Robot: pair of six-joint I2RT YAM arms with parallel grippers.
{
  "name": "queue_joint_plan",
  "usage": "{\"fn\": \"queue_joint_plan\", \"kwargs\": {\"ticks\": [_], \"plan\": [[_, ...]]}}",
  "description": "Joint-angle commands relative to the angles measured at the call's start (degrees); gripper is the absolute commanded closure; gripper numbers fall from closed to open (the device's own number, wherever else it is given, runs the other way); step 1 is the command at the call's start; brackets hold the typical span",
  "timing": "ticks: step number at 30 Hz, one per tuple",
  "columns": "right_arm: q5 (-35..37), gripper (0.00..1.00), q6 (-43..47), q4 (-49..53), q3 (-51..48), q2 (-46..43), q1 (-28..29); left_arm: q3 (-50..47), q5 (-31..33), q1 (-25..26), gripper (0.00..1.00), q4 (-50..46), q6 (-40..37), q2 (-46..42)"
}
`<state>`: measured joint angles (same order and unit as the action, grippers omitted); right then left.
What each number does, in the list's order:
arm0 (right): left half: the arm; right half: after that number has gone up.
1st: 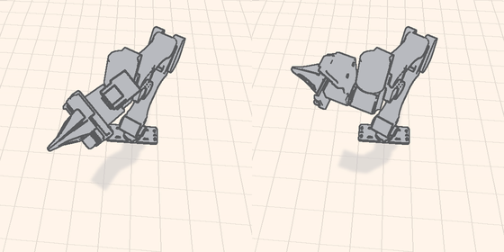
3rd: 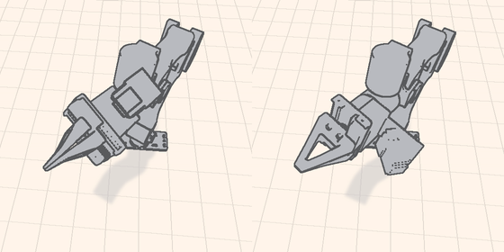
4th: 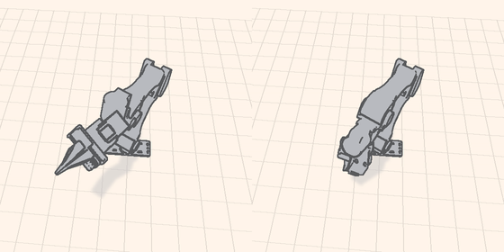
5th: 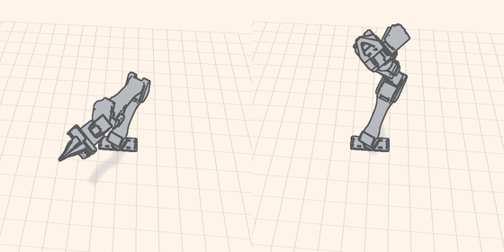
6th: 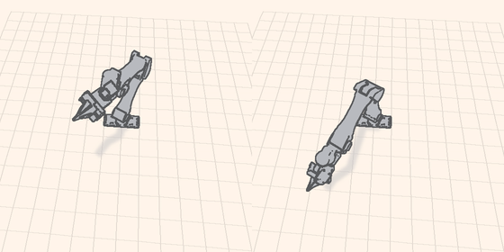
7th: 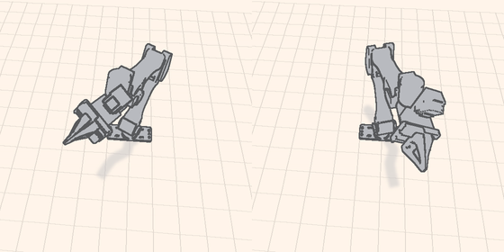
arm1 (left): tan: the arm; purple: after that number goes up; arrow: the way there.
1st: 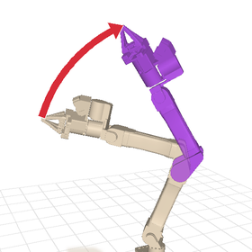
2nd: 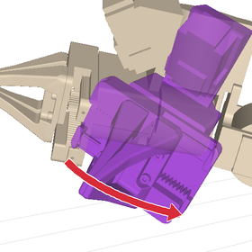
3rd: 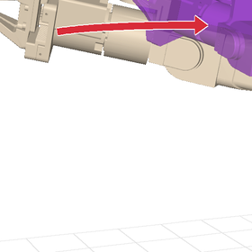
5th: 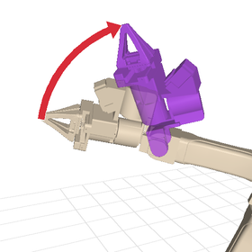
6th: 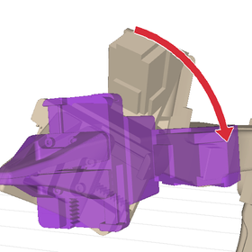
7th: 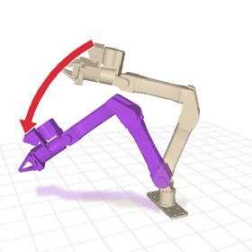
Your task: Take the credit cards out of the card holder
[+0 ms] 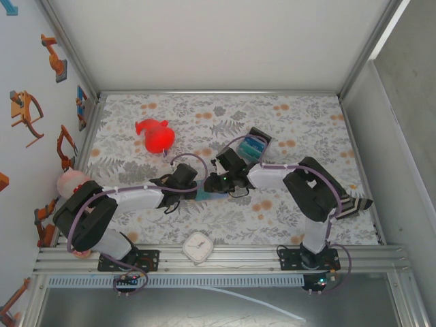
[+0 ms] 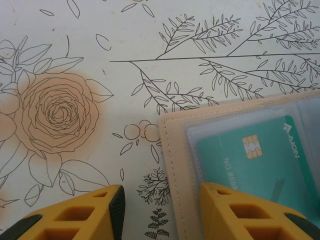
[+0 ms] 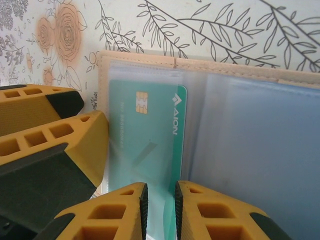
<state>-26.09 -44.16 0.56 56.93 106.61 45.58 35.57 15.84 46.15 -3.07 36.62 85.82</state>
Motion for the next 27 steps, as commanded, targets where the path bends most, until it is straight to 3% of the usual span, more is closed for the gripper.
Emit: {"fn": "queue_joint_plan", "kwargs": {"ticks": [1,27], "plan": [[0.49,0.78,-0.45,-0.45,0.11,1.06,-0.23,0.82,0.42,0.34,0.57,-2.4,-1.01,1.09],[-1.01,0.79,-2.66,-4.22,-1.82,1.83,-1.05,0.81,0.69,0.52,0.57,-2.62,-0.84,1.04]]}}
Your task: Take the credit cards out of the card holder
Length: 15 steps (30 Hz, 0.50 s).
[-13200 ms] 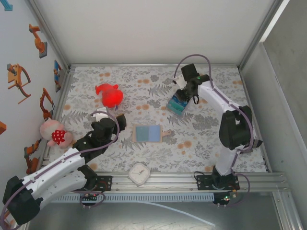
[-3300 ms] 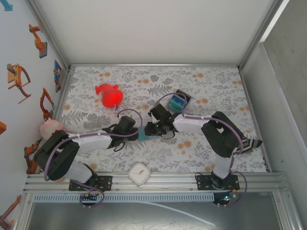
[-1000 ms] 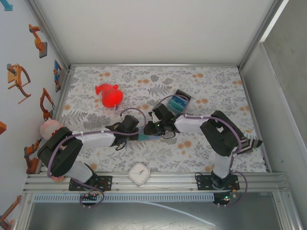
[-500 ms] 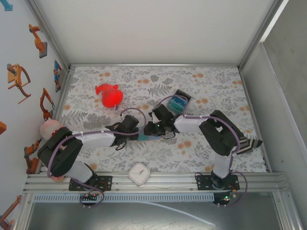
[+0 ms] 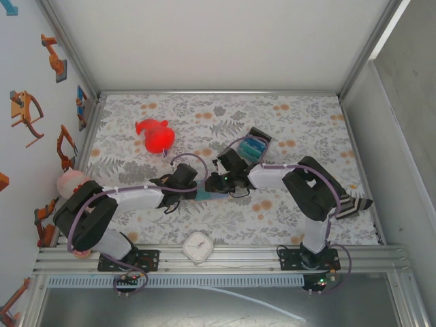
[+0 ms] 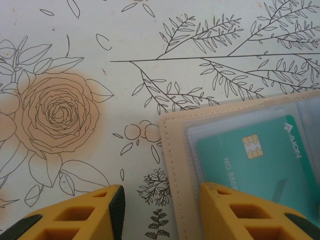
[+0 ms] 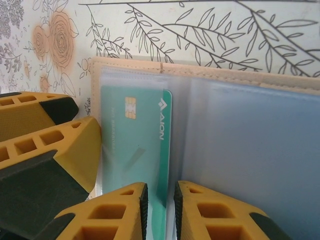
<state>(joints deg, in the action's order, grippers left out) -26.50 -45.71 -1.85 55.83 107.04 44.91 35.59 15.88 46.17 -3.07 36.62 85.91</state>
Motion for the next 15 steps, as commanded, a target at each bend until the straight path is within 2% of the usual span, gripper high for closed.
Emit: {"fn": "queue_joint_plan", "kwargs": {"ticks": [1,7,15], "plan": [[-0.95,0.79,-1.28,-2.18,-0.81,1.51,-0.37,0.75,0.64,0.5,0.57,-2.64,-0.85,0.94],[-3.94,0.86,-2.76,-6.64,-1.59,1.77,-0.52,0.88,0.82,0.63,0.56,-2.86,-0.9,1.11],[-6.62,0.86,-5.46,-13.42,-4.99,0.3,-1.92,0.8,1.08,0.67,0.56,-3.13,-0.85,0.96]]}}
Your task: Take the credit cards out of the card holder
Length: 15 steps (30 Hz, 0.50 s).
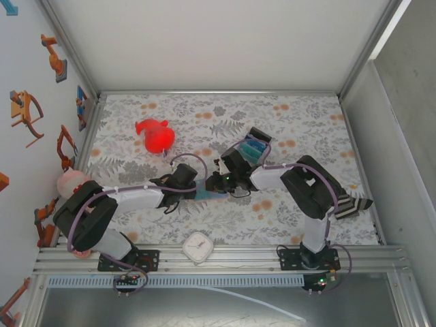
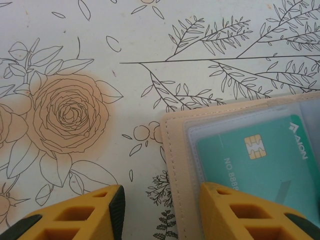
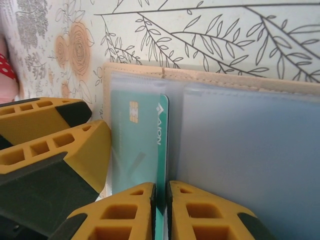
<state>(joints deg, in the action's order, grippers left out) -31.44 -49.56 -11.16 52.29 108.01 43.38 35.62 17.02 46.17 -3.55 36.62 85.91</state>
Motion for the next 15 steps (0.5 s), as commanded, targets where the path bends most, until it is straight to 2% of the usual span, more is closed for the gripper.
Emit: {"fn": "queue_joint_plan", "kwargs": {"ticks": [1,11,15], "plan": [[-1.94,0.86,-1.79,-4.88,-1.81,-0.85,-0.48,0.86,0.03,0.67,0.56,-2.62,-0.84,1.06],[-3.4,0.96,-2.65,-7.95,-3.07,-0.69,-0.83,0.88,-0.06,0.67,0.57,-2.69,-0.67,1.19],[-4.0,0.96,-3.05,-9.03,-3.17,-0.28,-0.84,0.86,0.03,0.76,0.56,-2.76,-0.65,1.24]]}}
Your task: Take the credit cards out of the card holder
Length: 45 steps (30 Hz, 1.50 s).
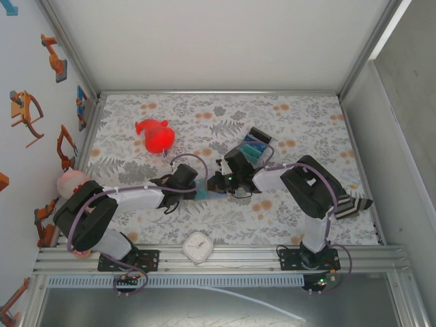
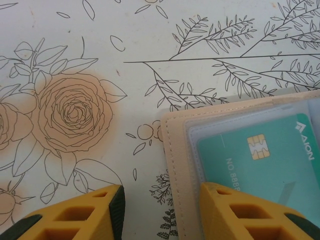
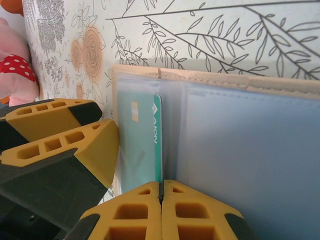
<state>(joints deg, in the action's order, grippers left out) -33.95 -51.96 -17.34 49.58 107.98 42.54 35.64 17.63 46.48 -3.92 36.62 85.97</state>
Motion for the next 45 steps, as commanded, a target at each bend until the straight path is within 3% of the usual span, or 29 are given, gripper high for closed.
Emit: {"fn": "queue_joint_plan", "kwargs": {"ticks": [1,22,37,45], "plan": [[-1.76,0.96,-0.68,-3.19,-0.54,-0.08,-0.01,0.87,-0.58,0.48,0.56,-2.35,-0.63,1.15],[0.07,1.0,-0.76,-2.28,-3.53,-0.93,-2.75,1.32,0.29,0.54,0.56,-2.95,-0.58,1.03],[5.29,1.0,3.43,7.31,-2.87,-5.66,-3.17,1.78,0.79,0.54,0.56,-3.2,-1.13,0.68],[5.3,1.0,3.01,7.48,-2.54,-5.86,-3.17,3.4,-0.1,0.98,0.33,-2.84,-3.17,-1.35]]}}
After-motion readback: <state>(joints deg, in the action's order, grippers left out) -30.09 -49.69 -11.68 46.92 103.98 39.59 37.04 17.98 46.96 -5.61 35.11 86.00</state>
